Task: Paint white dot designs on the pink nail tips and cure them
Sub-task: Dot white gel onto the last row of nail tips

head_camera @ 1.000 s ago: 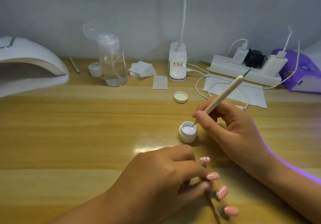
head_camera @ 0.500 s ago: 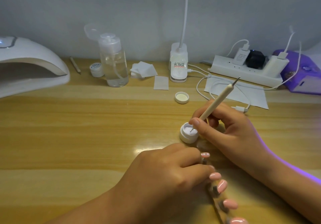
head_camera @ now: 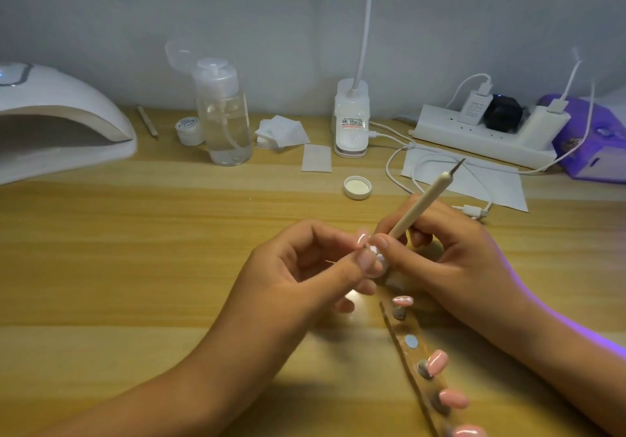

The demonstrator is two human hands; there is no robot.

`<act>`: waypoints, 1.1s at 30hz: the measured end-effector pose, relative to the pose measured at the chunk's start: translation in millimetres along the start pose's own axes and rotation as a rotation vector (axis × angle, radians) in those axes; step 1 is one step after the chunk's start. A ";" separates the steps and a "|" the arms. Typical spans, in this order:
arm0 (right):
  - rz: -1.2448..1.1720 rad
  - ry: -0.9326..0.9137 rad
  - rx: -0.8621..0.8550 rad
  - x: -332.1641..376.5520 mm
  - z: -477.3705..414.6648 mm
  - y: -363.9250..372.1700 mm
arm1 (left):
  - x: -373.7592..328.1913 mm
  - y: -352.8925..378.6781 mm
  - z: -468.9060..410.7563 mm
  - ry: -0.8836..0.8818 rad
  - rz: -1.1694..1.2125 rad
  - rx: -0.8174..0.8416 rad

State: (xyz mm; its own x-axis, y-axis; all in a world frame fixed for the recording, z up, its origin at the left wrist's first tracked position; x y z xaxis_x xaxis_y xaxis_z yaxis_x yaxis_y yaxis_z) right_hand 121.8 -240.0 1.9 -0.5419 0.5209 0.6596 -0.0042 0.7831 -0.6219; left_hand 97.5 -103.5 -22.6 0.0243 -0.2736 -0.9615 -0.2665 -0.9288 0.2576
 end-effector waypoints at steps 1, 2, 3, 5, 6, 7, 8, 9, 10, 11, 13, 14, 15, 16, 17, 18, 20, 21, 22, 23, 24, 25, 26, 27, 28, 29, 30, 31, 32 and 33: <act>-0.013 0.007 -0.007 -0.3 0.7 -0.5 | 0.9 -1.4 -1.7 -0.011 0.015 0.004; -0.036 0.021 -0.018 -1.3 1.2 -1.6 | 2.0 -2.4 -3.1 -0.020 0.022 0.007; -0.069 0.045 -0.037 -2.9 1.9 -3.8 | 3.2 -3.3 -4.1 -0.030 0.027 0.007; -0.146 0.099 -0.090 -7.1 3.2 -9.4 | 5.3 -4.2 -5.4 -0.044 0.038 0.007; -0.178 0.124 -0.117 -8.9 3.7 -12.5 | 6.0 -4.1 -6.0 -0.045 0.040 0.008; -0.203 0.145 -0.139 -10.4 3.9 -15.0 | 6.4 -3.7 -6.2 -0.043 0.036 0.012; -0.227 0.165 -0.157 -12.1 4.2 -17.2 | 6.1 -2.5 -6.4 -0.038 0.026 0.019; -0.262 0.183 -0.174 -13.8 5.0 -19.3 | 5.6 -1.3 -6.4 -0.033 0.011 0.027; -0.319 0.196 -0.192 -15.7 6.1 -21.1 | 5.4 -0.2 -6.5 -0.032 -0.009 0.032; -0.394 0.207 -0.206 -17.6 7.6 -22.3 | 5.3 0.3 -6.4 -0.034 -0.035 0.032; -0.544 0.218 -0.205 -20.0 9.8 -21.6 | 5.8 0.7 -5.6 -0.041 -0.096 0.038; -0.609 0.213 -0.189 -19.5 10.2 -19.8 | 6.0 1.9 -5.1 -0.043 -0.121 0.050; -0.672 0.204 -0.167 -18.0 10.4 -17.4 | 6.0 3.1 -4.4 -0.045 -0.137 0.064; -0.733 0.193 -0.140 -15.8 10.2 -14.3 | 6.0 4.2 -3.9 -0.046 -0.146 0.078; -0.789 0.185 -0.111 -13.1 10.0 -11.0 | 5.8 5.1 -3.6 -0.045 -0.151 0.090; -0.834 0.178 -0.086 -10.3 9.7 -8.1 | 5.7 5.7 -3.5 -0.043 -0.160 0.099; -0.887 0.164 -0.052 -5.4 9.2 -4.0 | 5.8 6.4 -3.2 -0.038 -0.181 0.109; -0.896 0.163 -0.045 -3.9 9.4 -3.1 | 5.7 6.9 -3.0 -0.036 -0.187 0.116; -0.896 0.165 -0.041 -2.9 9.2 -2.5 | 5.7 7.7 -2.9 -0.033 -0.192 0.125; -0.891 0.169 -0.039 -2.6 9.5 -2.2 | 5.8 8.4 -2.8 -0.032 -0.198 0.134; -0.885 0.174 -0.037 -2.4 9.4 -1.9 | 6.1 9.0 -3.0 -0.032 -0.202 0.141; -0.878 0.182 -0.037 -2.5 9.7 -1.8 | 6.6 9.5 -3.0 -0.034 -0.205 0.147; -0.873 0.193 -0.040 -2.9 9.6 -1.5 | 6.8 10.2 -3.1 -0.034 -0.205 0.153; -0.871 0.206 -0.047 -3.8 9.8 -1.4 | 6.8 11.0 -3.0 -0.035 -0.202 0.158; -0.874 0.218 -0.053 -4.9 9.6 -0.9 | 7.0 11.4 -3.0 -0.037 -0.196 0.160; -0.884 0.227 -0.055 -4.8 9.6 -0.3 | 7.2 11.6 -3.0 -0.040 -0.190 0.159; -0.897 0.231 -0.052 -3.9 9.3 0.4 | 7.7 11.6 -3.1 -0.043 -0.185 0.157; -0.907 0.232 -0.047 -3.2 9.4 1.1 | 8.1 11.6 -3.2 -0.046 -0.181 0.154; -0.911 0.233 -0.041 -2.7 9.2 1.8 | 8.5 11.6 -3.4 -0.049 -0.178 0.150; -0.911 0.235 -0.037 -2.7 9.1 2.2 | 8.8 11.5 -3.6 -0.053 -0.178 0.146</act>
State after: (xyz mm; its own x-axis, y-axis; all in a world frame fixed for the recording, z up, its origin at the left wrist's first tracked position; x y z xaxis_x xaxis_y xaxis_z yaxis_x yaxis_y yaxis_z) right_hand 115.6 -242.8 -5.1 -0.1592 -0.2458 0.9561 -0.3137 0.9309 0.1871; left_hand 98.0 -117.5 -27.8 0.0337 -0.0915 -0.9952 -0.3990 -0.9142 0.0706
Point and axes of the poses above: each hand's wrist, its own z-axis away from the middle knuckle, its own y-axis out of the palm, x = y × z, the point moved 9 cm from there along -z, towards the middle knuckle, and after that the axes turned 4 degrees about z, right-handed, at the moved point
